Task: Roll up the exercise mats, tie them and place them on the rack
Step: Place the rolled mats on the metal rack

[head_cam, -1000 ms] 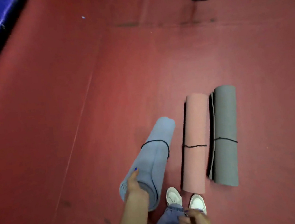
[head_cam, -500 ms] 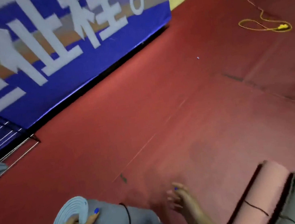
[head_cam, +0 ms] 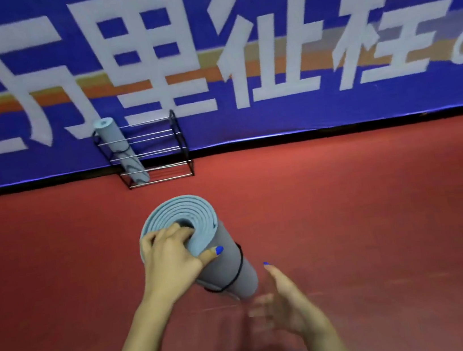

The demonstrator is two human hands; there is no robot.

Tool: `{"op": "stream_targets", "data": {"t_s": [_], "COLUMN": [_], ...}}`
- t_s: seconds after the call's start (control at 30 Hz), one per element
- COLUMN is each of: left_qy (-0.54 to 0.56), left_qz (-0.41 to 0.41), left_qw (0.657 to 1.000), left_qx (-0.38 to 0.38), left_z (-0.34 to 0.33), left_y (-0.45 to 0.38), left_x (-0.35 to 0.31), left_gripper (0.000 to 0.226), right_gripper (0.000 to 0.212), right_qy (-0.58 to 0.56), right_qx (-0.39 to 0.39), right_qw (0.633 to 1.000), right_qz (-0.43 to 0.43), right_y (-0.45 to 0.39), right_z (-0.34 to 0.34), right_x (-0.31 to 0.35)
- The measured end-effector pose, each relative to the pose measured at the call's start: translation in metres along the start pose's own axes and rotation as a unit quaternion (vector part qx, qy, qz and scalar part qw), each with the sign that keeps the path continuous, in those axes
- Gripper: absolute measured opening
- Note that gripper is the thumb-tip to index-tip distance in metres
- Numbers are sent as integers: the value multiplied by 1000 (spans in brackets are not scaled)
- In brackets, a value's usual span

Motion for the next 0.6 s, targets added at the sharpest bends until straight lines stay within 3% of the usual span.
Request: {"op": "stream_targets", "data": {"t_s": [0.07, 0.13, 0.2, 0.3, 0.43, 0.6], "left_qy": [39, 77, 111, 123, 88, 100], "left_qz": [10, 16, 25, 15, -14, 86], "left_qw": [999, 996, 993, 992, 996, 988], "left_qx": [-25, -31, -16, 5, -30, -85], "left_z": [11, 20, 24, 24, 23, 27], "left_y": [-29, -60, -96, -152, -219, -279], "left_x": [3, 9, 16, 20, 26, 91], "left_gripper": [58, 52, 50, 51, 47, 50], "right_gripper": [76, 68, 58, 64, 69, 59], "right_qy": [-109, -274, -358, -359, -316, -270], "right_qx": [32, 57, 82, 92, 136, 134], "right_qw": [993, 960, 930, 927, 937, 948], "right_qz": [-39, -32, -27, -55, -60, -100], "right_y": [-34, -67, -93, -125, -162, -215], "right_z": [-20, -39, -51, -57, -84, -142], "right_x": [21, 54, 93, 144, 218, 296]}}
Point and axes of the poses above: each hand's wrist, its own y-axis away from the middle knuckle, its own z-axis out of the back of the hand, x = y × z, the point moved 5 cm from there along -y, towards the middle knuckle, and after that the axes turned 10 degrees about x, right-handed, at the moved point
